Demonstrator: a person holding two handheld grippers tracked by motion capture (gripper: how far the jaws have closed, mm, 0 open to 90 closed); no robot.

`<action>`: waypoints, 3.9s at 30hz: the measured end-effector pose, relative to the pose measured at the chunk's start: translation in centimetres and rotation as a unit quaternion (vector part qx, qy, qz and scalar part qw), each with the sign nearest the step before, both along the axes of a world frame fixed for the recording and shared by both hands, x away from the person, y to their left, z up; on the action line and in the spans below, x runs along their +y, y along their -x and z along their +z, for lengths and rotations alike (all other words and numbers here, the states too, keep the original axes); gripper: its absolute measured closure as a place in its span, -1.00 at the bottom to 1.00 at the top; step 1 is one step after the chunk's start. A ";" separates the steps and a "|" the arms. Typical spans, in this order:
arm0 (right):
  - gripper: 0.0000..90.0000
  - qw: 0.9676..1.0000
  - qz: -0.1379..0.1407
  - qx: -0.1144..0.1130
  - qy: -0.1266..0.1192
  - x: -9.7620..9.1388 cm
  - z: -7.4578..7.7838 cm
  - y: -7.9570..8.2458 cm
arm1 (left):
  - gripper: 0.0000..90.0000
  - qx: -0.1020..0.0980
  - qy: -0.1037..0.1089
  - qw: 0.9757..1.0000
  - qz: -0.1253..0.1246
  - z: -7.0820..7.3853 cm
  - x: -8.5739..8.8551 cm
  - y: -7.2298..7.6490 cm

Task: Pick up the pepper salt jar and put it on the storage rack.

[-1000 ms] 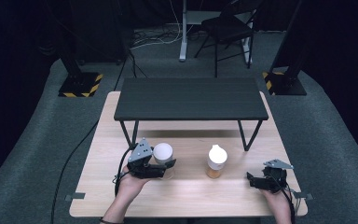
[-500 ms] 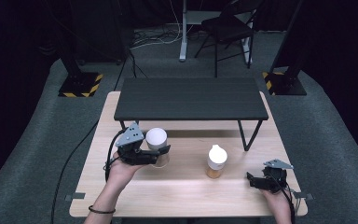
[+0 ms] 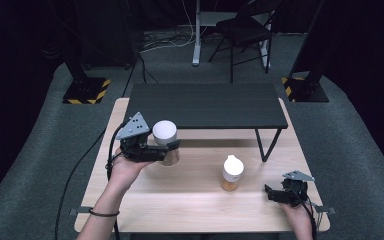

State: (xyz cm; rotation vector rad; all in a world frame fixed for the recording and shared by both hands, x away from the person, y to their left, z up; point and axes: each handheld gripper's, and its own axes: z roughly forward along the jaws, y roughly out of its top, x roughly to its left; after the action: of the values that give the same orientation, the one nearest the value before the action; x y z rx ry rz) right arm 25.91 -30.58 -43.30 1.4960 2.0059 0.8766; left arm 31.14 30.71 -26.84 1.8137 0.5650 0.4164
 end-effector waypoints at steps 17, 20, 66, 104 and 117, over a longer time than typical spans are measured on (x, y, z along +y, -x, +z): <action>-0.90 1.000 0.001 0.000 0.000 0.0 0.0 0.0 | -0.26 -0.016 -0.014 1.000 0.020 4.0 -1.0 -1.7; -0.90 1.000 0.001 0.000 0.000 0.0 0.0 0.0 | -0.26 -0.019 -0.018 0.999 0.027 4.8 -1.3 -2.2; -0.89 1.000 0.004 0.000 0.000 -0.1 0.0 0.0 | -0.27 0.003 0.007 0.994 0.111 4.0 -4.2 -7.3; -0.90 1.000 0.004 0.000 0.000 0.0 0.0 -0.1 | -0.75 0.007 0.024 0.992 0.121 -2.3 2.0 -0.2; -0.90 1.000 0.004 0.000 0.000 0.0 0.0 -0.1 | -0.75 -0.023 0.002 0.991 0.134 -6.6 3.5 4.5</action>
State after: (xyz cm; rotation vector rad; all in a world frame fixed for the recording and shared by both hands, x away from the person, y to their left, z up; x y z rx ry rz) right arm 26.00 -30.59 -43.30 1.4884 2.0143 0.8800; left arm 26.61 34.19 -33.49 1.7246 0.7800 0.6370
